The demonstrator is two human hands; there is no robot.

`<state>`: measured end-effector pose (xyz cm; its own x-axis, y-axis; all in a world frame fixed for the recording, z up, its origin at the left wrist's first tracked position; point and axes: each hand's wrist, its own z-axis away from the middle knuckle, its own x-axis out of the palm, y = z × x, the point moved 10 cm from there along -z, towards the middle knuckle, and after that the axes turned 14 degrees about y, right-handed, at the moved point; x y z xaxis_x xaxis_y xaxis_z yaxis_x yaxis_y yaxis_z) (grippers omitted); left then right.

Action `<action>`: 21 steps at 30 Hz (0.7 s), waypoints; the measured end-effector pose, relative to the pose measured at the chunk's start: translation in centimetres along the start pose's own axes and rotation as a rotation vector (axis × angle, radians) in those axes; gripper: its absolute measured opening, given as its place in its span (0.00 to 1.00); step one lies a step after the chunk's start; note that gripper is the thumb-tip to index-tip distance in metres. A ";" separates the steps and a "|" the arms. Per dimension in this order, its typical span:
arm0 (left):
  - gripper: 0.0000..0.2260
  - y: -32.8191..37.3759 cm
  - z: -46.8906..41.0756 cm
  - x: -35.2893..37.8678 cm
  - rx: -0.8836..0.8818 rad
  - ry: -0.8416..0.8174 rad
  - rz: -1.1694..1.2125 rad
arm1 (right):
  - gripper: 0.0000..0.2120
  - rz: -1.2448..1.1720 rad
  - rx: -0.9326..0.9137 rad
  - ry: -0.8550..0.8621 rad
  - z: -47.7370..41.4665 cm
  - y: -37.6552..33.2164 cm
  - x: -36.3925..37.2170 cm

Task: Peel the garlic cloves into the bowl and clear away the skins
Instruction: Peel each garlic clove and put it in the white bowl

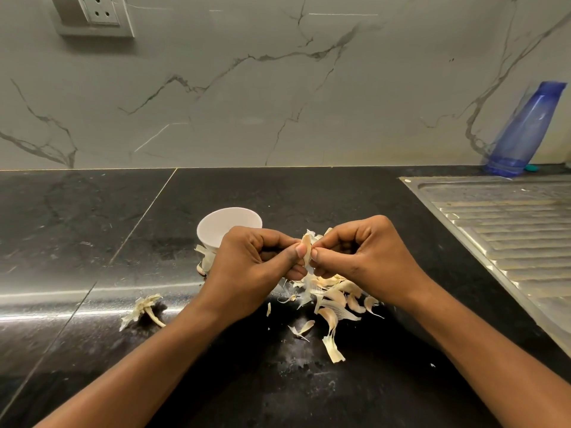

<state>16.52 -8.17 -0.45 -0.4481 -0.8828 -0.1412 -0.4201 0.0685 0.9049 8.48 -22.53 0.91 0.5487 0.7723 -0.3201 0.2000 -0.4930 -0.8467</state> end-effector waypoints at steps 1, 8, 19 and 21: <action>0.05 0.0 0.0 -0.1 -0.004 0.004 0.005 | 0.02 -0.009 0.014 -0.004 0.0 0.1 0.0; 0.05 0.2 0.1 -0.3 0.038 0.032 -0.024 | 0.04 -0.034 0.047 -0.032 0.0 0.4 0.3; 0.04 0.3 0.2 -0.4 0.032 0.054 -0.010 | 0.03 -0.044 0.048 -0.017 0.0 0.3 0.2; 0.04 0.4 0.1 -0.5 0.038 0.060 -0.017 | 0.06 -0.057 0.055 -0.029 0.0 0.2 0.3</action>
<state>16.50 -7.64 -0.10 -0.3930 -0.9102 -0.1309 -0.4570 0.0698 0.8867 8.71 -22.42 0.61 0.5141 0.8100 -0.2821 0.1846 -0.4257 -0.8859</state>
